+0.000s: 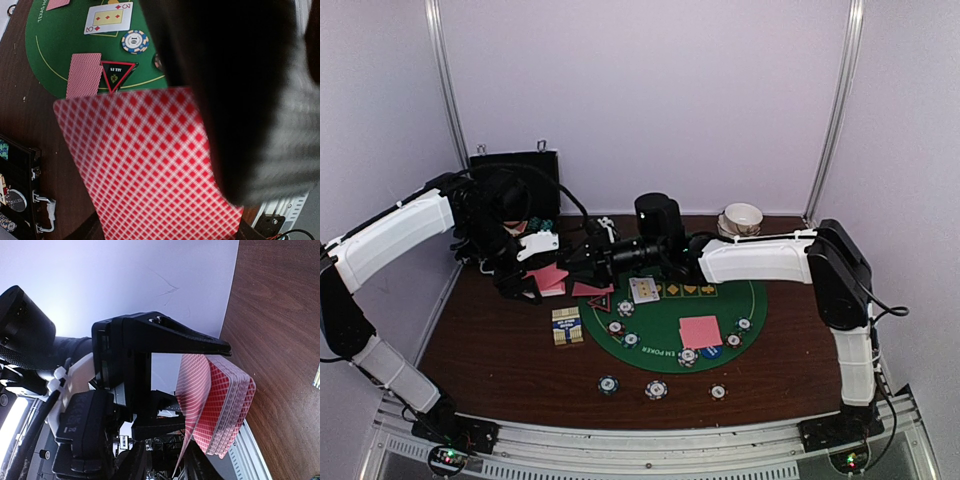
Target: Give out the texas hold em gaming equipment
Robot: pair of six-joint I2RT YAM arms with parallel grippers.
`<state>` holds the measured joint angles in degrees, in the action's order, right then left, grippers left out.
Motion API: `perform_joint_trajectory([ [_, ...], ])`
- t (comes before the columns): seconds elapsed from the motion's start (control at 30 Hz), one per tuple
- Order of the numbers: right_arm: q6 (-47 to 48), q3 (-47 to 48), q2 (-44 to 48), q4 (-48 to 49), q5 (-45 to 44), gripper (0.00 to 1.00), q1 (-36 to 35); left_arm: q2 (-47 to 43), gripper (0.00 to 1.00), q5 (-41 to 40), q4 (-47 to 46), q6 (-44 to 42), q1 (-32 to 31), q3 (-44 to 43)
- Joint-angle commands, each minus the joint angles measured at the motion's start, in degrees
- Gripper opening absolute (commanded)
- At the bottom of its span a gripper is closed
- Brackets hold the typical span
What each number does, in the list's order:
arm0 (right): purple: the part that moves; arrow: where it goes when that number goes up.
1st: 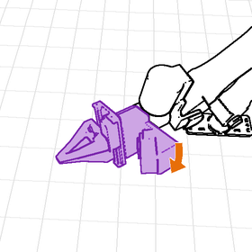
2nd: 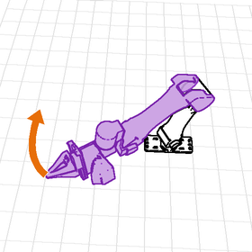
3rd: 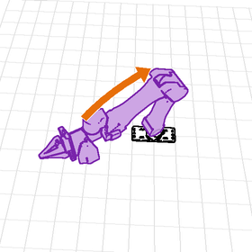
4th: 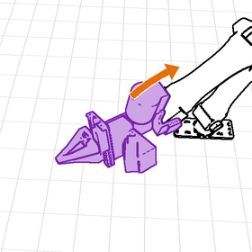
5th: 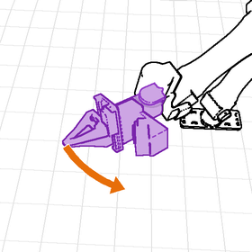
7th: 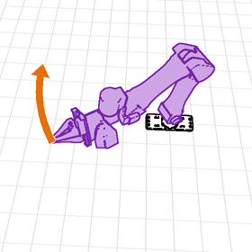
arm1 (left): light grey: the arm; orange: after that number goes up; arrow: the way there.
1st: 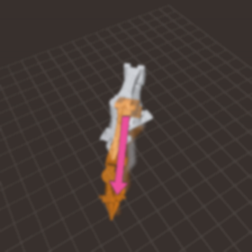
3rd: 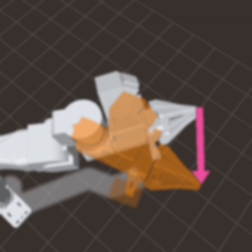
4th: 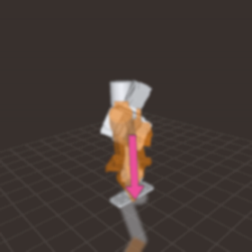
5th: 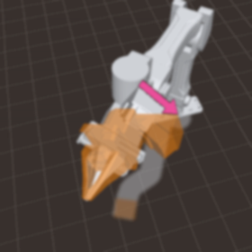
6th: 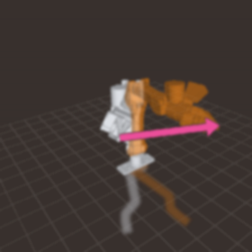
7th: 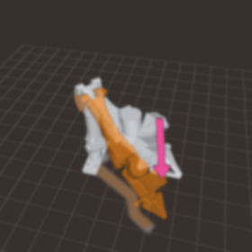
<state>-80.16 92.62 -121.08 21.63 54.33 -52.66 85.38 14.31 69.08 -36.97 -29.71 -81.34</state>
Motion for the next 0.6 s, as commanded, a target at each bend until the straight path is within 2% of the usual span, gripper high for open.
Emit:
perform_joint_trajectory([
  [0.0,1.2,1.4,0.1,-0.6,1.3,0.28,-0.4,-0.8,0.00,0.4,-0.8,-0.1,0.1,-2.1],
  [0.2,2.1,1.9,-0.5,-2.7,1.4,0.24,-0.4,-1.0,0.00,0.4,-0.8,-0.1,0.1,-2.1],
  [0.43,2.4,2.8,-0.6,-3.6,1.7,0.00,-0.4,-0.9,0.00,0.4,-0.8,0.0,0.1,-2.2],
  [0.57,3.9,2.1,0.7,-4.8,2.3,0.00,0.3,-0.9,0.00,0.2,-0.5,0.0,0.1,-2.2],
])
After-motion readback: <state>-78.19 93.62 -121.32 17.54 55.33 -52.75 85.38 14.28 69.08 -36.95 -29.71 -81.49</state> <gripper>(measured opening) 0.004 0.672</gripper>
